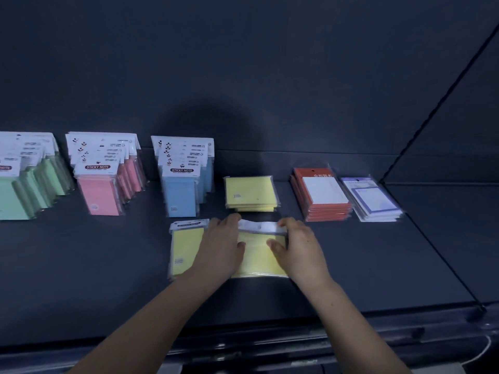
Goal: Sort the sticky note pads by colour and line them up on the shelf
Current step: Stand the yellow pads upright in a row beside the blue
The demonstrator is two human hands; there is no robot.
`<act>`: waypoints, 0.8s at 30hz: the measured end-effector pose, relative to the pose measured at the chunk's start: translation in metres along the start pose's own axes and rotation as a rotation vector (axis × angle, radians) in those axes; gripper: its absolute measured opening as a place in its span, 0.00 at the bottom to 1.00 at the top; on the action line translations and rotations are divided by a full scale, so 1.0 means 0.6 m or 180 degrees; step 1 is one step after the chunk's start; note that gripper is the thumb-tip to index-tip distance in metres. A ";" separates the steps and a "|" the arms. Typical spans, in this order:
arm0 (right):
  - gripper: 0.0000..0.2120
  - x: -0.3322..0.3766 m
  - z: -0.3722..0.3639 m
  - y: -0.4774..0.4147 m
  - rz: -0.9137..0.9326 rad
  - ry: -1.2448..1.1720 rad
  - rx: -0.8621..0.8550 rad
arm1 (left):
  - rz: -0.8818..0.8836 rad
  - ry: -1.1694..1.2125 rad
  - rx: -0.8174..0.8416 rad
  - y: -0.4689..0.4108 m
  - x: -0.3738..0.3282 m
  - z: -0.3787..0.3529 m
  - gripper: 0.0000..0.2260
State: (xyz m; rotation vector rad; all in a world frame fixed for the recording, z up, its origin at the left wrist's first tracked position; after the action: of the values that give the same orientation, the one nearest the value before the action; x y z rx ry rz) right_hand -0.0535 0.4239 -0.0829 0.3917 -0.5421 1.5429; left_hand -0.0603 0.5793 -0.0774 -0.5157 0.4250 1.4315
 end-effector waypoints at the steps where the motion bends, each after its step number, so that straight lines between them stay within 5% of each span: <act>1: 0.17 -0.001 -0.001 0.002 -0.0037 0.0120 0.0008 | -0.0081 -0.0162 0.0024 -0.001 0.000 -0.003 0.21; 5: 0.20 0.001 0.002 -0.008 0.0072 0.0077 -0.0066 | -0.0254 0.0070 -0.0382 -0.011 0.001 0.002 0.18; 9: 0.22 0.023 0.006 -0.034 0.0193 -0.0752 -0.0184 | 0.0166 0.0712 -0.0864 -0.036 0.009 0.022 0.13; 15: 0.20 0.033 -0.002 -0.077 -0.0312 -0.2021 0.0056 | 0.0492 0.2019 0.0044 -0.065 0.015 0.019 0.19; 24: 0.12 0.028 -0.003 -0.088 -0.0928 -0.3214 -0.0388 | 0.0592 0.1878 0.0129 -0.062 0.018 0.019 0.21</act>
State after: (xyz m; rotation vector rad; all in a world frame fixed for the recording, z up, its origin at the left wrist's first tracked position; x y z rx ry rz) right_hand -0.0015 0.4385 -0.0696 1.1142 -1.2798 0.9407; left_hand -0.0224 0.5924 -0.0709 -0.8863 0.9906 1.4286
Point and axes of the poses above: each hand's wrist, its own y-axis away from the middle knuckle, its own z-axis out of the back of the hand, x = y × z, the point moved 3 cm from there along -y, towards the middle knuckle, and after that the axes turned 1 degree about -z, right-handed, at the moved point
